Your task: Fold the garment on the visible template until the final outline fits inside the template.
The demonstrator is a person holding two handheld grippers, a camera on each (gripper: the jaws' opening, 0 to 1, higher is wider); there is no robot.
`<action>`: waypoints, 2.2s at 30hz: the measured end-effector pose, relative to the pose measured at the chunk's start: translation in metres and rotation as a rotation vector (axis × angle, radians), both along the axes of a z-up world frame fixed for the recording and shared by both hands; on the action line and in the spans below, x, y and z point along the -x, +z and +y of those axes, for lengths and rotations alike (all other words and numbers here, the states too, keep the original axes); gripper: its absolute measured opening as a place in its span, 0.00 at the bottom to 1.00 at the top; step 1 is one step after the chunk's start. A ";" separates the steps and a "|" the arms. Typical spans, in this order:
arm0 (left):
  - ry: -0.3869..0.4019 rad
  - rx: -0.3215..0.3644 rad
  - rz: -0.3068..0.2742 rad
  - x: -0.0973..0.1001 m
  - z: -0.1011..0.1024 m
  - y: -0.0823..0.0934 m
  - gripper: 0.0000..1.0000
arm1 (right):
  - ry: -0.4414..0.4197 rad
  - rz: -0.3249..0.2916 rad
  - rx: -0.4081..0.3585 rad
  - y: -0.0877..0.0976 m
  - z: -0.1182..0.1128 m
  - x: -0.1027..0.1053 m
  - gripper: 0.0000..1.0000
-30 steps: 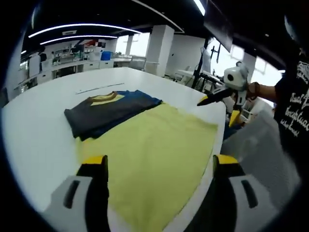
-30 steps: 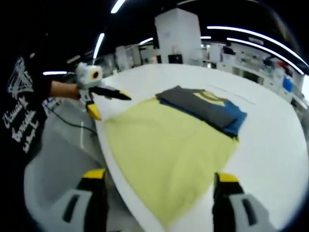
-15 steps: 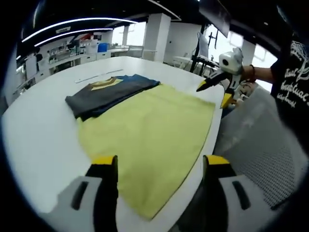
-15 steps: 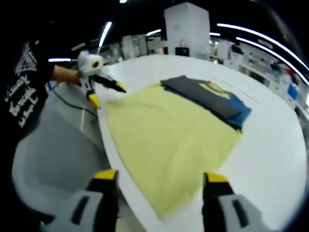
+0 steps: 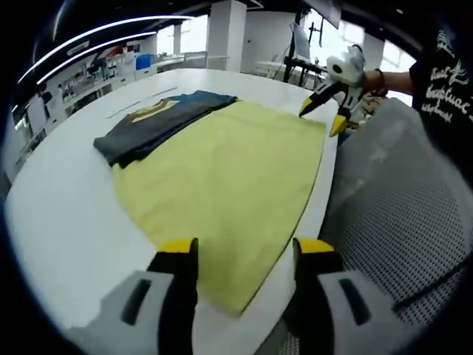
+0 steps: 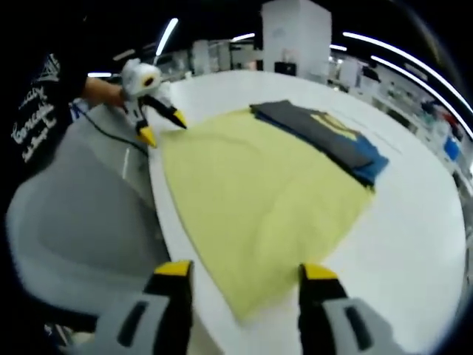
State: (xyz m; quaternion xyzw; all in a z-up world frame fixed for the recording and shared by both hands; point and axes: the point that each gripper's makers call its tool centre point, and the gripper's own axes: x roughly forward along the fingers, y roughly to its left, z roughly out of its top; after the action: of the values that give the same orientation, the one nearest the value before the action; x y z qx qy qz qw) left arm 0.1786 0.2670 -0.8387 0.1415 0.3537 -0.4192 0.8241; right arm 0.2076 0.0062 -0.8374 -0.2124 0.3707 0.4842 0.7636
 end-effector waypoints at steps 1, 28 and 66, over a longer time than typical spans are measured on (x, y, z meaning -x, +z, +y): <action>-0.015 -0.020 0.004 0.002 0.001 -0.003 0.47 | 0.005 -0.003 0.006 -0.001 -0.001 0.000 0.54; -0.049 -0.097 -0.052 -0.010 0.005 -0.009 0.07 | 0.024 -0.033 0.056 -0.013 -0.009 -0.013 0.10; 0.045 -0.094 -0.043 0.012 0.010 0.027 0.00 | -0.007 0.032 -0.016 0.013 -0.013 0.021 0.00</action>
State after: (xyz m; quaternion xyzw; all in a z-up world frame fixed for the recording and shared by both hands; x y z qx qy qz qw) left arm 0.1668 0.2769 -0.8122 0.1808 0.3582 -0.3804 0.8332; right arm 0.1863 -0.0070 -0.8247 -0.1975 0.3796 0.4879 0.7608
